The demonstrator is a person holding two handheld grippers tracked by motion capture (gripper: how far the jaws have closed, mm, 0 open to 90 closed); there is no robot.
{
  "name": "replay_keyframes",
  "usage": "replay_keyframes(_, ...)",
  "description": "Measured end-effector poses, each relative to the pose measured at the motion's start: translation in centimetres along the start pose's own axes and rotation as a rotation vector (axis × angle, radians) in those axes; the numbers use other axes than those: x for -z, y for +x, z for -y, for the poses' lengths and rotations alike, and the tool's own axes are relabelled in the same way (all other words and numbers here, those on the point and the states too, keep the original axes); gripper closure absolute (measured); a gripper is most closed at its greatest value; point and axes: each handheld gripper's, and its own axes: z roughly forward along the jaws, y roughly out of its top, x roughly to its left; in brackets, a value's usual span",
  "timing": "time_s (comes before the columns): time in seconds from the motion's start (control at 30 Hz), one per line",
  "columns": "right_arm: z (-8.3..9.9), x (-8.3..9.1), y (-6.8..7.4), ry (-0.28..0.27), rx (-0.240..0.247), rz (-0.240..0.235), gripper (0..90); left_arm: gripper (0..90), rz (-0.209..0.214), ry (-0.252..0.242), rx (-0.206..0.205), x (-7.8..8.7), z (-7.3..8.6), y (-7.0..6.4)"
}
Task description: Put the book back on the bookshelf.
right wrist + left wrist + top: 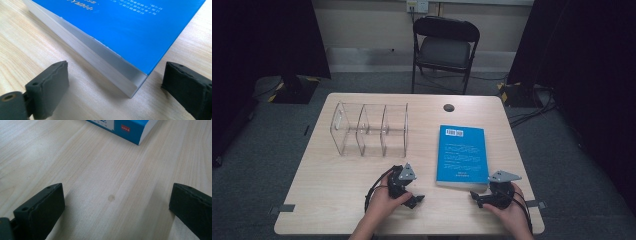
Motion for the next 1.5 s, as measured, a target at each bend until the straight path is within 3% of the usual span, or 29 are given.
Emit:
replay_keyframes(0.47,-0.16,-0.03,-0.04,-0.018,-0.002,-0.001,15.4,0.0,0.000,-0.001,0.000,0.00,0.00,0.00)
replay_keyframes(0.67,-0.28,-0.12,-0.28,-0.029,-0.012,0.020,19.5,0.0,0.000,-0.001,0.000,0.00,0.00,0.00)
replay_keyframes(1.5,-0.76,0.14,-0.36,-0.002,-0.009,0.015,22.1,0.0,0.001,0.001,0.000,0.01,-0.01,0.01)
